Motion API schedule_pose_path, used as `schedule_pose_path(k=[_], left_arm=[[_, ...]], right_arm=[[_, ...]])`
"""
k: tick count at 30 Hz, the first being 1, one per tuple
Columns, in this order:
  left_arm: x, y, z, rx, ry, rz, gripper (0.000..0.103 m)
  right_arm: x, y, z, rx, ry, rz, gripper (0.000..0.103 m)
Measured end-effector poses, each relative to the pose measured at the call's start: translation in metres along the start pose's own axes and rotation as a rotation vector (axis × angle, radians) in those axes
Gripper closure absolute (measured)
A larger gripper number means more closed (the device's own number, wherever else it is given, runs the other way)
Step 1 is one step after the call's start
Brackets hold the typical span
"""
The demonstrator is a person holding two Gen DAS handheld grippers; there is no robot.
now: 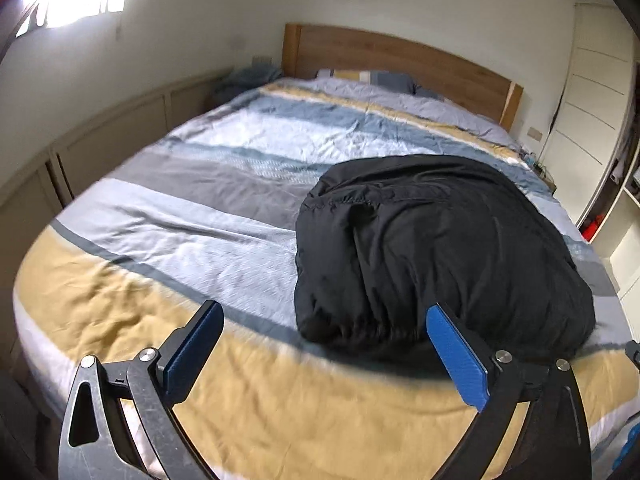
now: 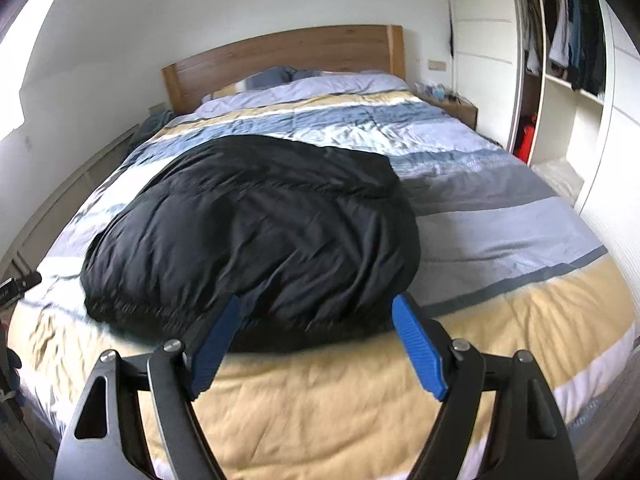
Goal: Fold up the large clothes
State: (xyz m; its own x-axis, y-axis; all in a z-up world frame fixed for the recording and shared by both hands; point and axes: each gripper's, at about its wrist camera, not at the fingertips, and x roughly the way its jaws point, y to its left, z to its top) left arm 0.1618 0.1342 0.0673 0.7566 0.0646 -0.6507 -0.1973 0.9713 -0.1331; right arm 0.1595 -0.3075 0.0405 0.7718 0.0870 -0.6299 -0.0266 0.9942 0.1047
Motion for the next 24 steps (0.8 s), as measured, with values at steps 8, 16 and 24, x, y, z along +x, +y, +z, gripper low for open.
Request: schedule_pose_path(k=[8,16,24], left_arm=[[-0.069,-0.009,-0.042,0.091,-0.081,0.005,0.001],[-0.112,-0.017,-0.065,0.128,-0.144,0.007,0.001],[-0.131,-0.031,-0.079,0.178,-0.189,0.046,0.001]], right_arm=[[-0.045,0.030,-0.045,-0.018,-0.044,0.005,0.025],[-0.079,0.037,-0.062,-0.050,-0.079,-0.004,0.025],[-0.106,0.033,-0.064,-0.055,-0.131,-0.018,0.025]])
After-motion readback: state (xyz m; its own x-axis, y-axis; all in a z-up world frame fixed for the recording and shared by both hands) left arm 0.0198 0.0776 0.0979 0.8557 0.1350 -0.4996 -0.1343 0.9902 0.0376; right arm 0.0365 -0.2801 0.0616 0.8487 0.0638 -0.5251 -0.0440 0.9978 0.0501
